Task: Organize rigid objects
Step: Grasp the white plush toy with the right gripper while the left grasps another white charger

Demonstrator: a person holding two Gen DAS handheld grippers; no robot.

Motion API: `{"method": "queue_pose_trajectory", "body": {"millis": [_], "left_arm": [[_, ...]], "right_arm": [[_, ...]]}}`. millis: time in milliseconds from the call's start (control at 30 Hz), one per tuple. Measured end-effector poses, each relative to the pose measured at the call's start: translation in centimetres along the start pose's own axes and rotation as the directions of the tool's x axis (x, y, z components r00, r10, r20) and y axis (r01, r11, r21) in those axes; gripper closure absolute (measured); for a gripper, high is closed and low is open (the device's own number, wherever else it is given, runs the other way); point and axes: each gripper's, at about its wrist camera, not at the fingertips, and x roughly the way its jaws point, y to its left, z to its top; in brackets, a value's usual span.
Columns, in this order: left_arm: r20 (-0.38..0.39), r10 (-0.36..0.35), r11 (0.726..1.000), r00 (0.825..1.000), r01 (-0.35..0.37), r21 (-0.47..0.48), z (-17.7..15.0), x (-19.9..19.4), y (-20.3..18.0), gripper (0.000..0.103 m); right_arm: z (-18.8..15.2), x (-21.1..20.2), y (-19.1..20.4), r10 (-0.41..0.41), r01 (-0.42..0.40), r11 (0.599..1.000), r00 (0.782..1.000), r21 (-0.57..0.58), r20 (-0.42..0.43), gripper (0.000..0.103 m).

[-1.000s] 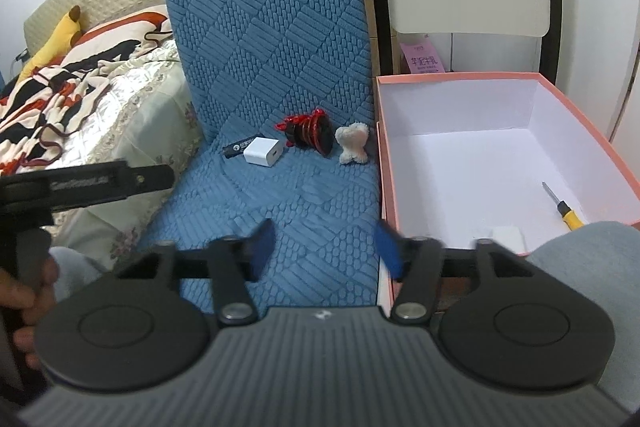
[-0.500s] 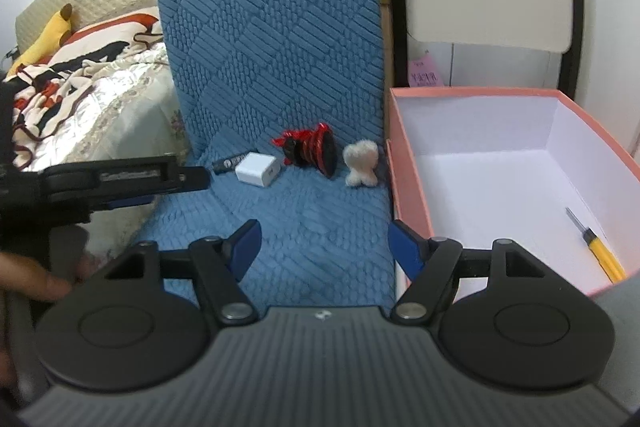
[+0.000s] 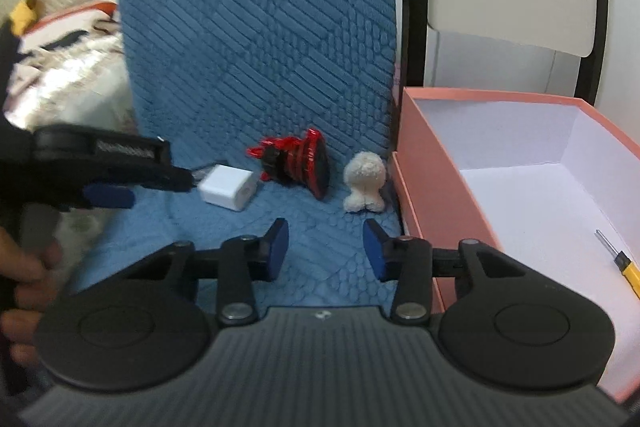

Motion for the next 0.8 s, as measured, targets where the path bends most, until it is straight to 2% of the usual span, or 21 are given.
{"method": "queue_pose_trajectory", "body": {"millis": [67,133,367,533,700,800], "left_arm": [[-0.020,-0.007,1.000,1.000,0.007,0.004,0.6,1.3,0.1,0.037],[-0.031,0.001,0.999,1.000,0.000,0.034,1.2,2.3,-0.2,0.037],[-0.069,0.005,0.994,0.998,0.002,0.106,2.7,5.6,-1.0,0.037],[-0.079,0.036,0.991,0.996,-0.025,0.130,3.3,7.5,-1.1,0.037],[-0.098,0.030,0.986,0.995,-0.013,0.167,3.7,9.1,-1.5,0.037],[-0.104,0.038,0.984,0.994,-0.019,0.175,4.0,9.9,-1.6,0.037]], "right_arm": [[-0.2,1.7,0.2,-0.033,0.033,0.999,0.999,-0.005,-0.014,0.063],[-0.3,3.5,0.2,-0.062,0.062,0.998,0.998,-0.007,-0.030,0.066],[-0.1,8.5,-0.2,-0.162,0.160,0.987,0.986,-0.032,-0.040,0.066],[0.3,10.1,1.0,-0.186,0.186,0.977,0.982,-0.104,0.004,0.066],[0.8,12.0,0.9,-0.198,0.197,0.976,0.980,-0.095,0.002,0.066],[1.0,12.7,1.6,-0.212,0.211,0.969,0.977,-0.127,0.013,0.066]]}}
